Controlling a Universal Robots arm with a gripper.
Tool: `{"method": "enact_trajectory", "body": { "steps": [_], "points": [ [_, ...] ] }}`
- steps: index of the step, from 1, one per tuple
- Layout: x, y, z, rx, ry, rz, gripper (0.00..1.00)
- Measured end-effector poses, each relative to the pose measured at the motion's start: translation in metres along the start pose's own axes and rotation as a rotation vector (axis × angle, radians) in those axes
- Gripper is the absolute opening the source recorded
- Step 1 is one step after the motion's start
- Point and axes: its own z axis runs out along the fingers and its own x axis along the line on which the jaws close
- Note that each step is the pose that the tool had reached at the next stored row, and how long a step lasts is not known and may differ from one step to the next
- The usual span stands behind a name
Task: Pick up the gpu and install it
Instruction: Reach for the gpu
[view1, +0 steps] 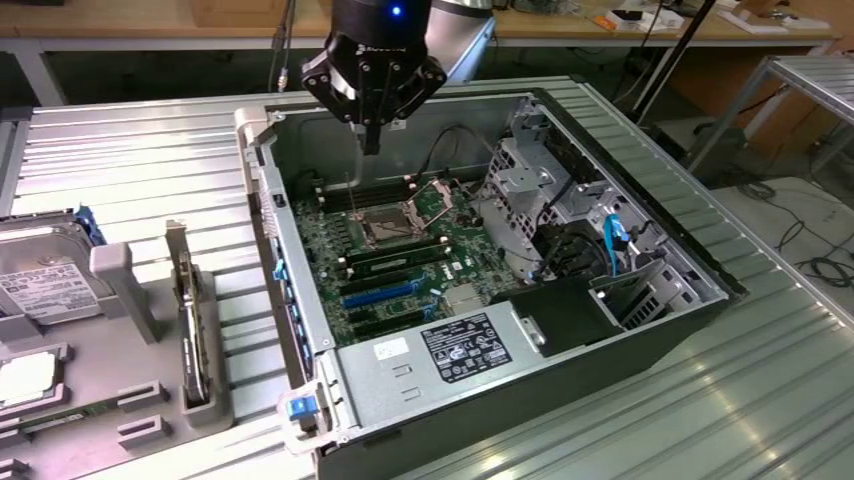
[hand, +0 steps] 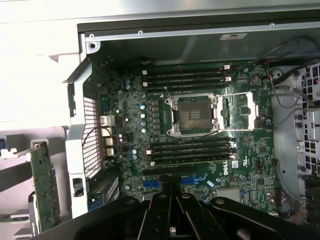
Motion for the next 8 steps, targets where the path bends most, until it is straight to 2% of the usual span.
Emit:
{"method": "enact_trajectory", "body": {
  "steps": [8],
  "points": [
    [0.0046,-0.0003,-0.0001,0.0,0.0,0.0,0.11]
  ]
}}
